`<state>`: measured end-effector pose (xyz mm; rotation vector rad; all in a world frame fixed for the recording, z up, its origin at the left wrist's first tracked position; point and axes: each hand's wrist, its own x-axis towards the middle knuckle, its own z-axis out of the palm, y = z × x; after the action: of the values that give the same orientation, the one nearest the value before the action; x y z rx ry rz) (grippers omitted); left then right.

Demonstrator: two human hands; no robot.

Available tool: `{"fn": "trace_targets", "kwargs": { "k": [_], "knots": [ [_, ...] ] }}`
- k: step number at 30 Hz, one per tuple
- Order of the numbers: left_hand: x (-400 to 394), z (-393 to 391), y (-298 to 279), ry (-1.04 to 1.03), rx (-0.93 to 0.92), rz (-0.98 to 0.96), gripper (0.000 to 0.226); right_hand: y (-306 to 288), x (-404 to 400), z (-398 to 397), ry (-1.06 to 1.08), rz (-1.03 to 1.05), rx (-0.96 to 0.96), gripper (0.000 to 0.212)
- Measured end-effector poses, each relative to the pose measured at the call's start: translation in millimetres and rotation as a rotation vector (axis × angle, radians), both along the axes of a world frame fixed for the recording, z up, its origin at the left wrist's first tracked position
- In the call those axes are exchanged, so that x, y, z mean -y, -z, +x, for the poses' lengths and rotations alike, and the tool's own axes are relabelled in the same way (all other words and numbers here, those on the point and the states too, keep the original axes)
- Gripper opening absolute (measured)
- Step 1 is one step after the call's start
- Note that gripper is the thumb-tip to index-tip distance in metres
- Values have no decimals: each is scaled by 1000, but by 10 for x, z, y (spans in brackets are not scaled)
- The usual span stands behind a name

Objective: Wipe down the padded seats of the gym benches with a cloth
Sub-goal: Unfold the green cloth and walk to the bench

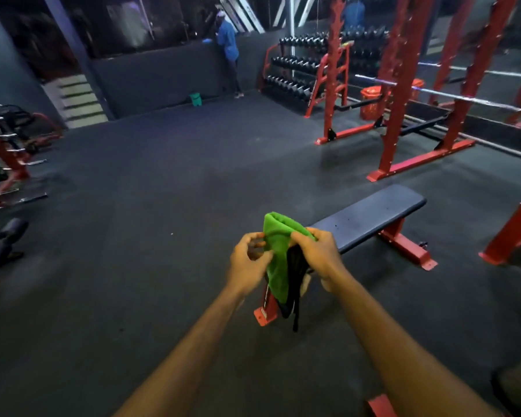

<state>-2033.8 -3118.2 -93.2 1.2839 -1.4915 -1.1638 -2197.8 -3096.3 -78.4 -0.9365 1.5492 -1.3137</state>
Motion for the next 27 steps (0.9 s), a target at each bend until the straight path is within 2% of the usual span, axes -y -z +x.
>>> {"fn": "trace_targets", "kwargs": {
  "k": [2, 4, 6, 7, 9, 10, 11, 14, 16, 18, 22, 25, 27],
  "knots": [
    [466, -179, 149, 55, 44, 27, 39, 47, 398, -189, -6, 1, 5, 16],
    [972, -454, 238, 84, 5, 72, 56, 60, 816, -444, -11, 18, 9, 16],
    [1458, -725, 301, 146, -58, 142, 63, 94, 1204, -726, 18, 64, 35, 13],
    [1663, -846, 348, 196, -69, 180, 64, 147, 1372, -864, 32, 94, 67, 22],
    [2135, -1151, 428, 288, -92, 245, 66, 261, 1704, -1190, 88, 156, 163, 53],
    [2300, -1294, 431, 316, -96, 267, 67, 298, 1819, -1320, 121, 159, 205, 61],
    [2545, -1532, 464, 350, -95, 286, 64, 368, 2004, -1546, 185, 136, 246, 60],
    [2970, -2159, 552, 390, -70, 336, 37, 501, 2327, -2025, 435, 89, 336, 21],
    [3186, -2599, 616, 410, -89, 382, 28, 630, 2507, -2399, 561, 46, 356, 11],
    [3350, -2959, 643, 406, -100, 409, 28, 728, 2673, -2681, 622, 23, 315, 23],
    [3814, -3837, 803, 397, -208, 539, 29, 1009, 3057, -3439, 694, 91, 108, 53],
    [4245, -4595, 1035, 370, -230, 640, 30, 1223, 3389, -4111, 669, 142, -59, 55],
    [4490, -5090, 1212, 356, -220, 693, 30, 1413, 3595, -4543, 655, 145, -267, 55]
  ]
}}
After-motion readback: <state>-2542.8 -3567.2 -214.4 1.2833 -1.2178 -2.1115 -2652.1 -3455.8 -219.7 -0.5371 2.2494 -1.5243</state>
